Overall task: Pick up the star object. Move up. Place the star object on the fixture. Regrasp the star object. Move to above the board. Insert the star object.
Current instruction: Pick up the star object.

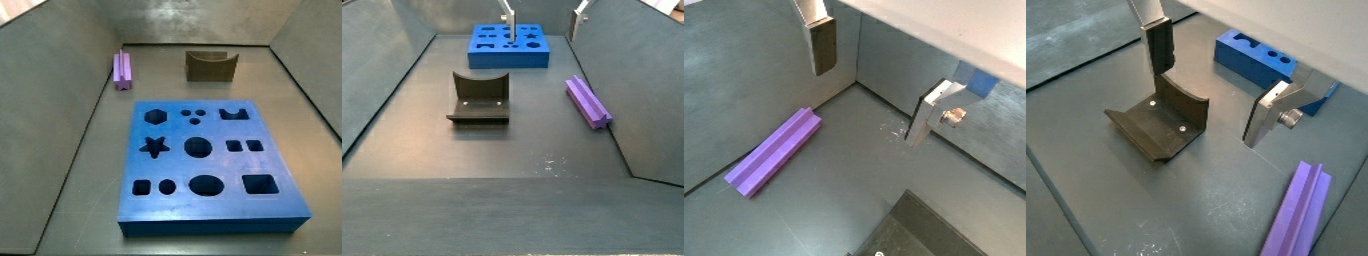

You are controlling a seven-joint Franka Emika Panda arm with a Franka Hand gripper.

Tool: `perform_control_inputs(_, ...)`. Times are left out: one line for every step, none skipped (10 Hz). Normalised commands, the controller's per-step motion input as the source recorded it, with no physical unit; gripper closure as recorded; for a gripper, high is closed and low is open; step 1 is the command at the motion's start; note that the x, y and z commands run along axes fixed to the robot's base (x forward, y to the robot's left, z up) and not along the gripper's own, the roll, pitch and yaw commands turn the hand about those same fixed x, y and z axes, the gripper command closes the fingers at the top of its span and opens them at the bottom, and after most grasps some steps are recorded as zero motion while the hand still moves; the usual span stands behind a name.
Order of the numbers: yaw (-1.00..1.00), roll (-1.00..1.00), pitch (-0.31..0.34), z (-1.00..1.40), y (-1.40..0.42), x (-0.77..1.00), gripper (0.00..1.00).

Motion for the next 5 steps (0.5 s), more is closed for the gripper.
perform_control_inputs(0.07,0.0,0.0,0.0,-0.07,-0.07,0.0)
perform_control_inputs(0.07,0.0,-0.13,-0.2,-0.35,-0.87,0.0)
perform_control_inputs(0.39,0.13,0.086,-0.66,-0.44,-0.67,0.0)
perform_control_inputs(0.41,0.22,-0.019,-0.95,-0.5,-0.77,0.0)
perform_control_inputs(0.41,0.22,-0.046,-0.95,-0.43,-0.82,0.0)
